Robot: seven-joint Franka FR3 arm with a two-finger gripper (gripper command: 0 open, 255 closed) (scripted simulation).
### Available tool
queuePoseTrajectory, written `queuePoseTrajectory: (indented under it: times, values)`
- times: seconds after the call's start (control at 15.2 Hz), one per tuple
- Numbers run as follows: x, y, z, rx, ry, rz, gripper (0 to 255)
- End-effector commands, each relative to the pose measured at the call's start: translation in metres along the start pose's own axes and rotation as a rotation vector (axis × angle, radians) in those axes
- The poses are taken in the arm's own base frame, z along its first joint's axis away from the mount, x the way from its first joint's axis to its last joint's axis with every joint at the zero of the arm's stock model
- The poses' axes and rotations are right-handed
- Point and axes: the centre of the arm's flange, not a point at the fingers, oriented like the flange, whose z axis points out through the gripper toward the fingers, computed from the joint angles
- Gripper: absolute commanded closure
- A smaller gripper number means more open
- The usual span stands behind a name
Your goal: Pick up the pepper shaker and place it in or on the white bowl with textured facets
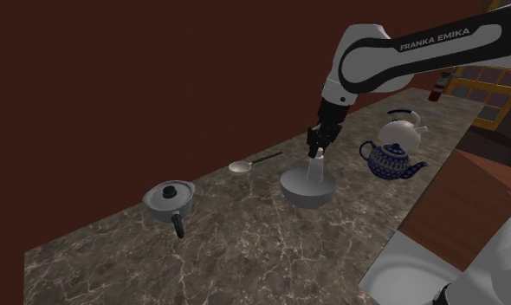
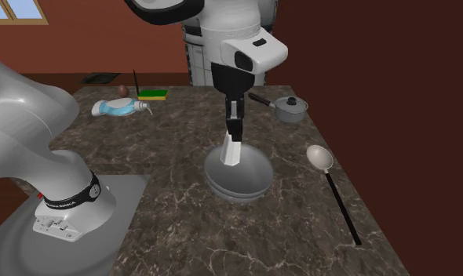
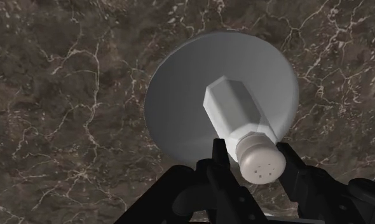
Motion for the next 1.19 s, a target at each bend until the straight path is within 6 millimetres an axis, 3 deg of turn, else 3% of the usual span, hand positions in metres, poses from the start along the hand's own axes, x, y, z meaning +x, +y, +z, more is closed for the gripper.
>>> queuePoseTrajectory:
  times: [0.0, 0.53, 0.59, 0.92, 1.12]
  values:
    - [0.0, 0.003, 0.013, 0.0, 0.001, 0.0, 255]
    - [0.0, 0.003, 0.013, 0.0, 0.001, 0.0, 255]
    - [0.0, 0.003, 0.013, 0.0, 0.001, 0.0, 0]
    - [0.0, 0.003, 0.013, 0.0, 0.001, 0.0, 0]
    - [0.0, 0.003, -0.027, 0.0, 0.001, 0.0, 0]
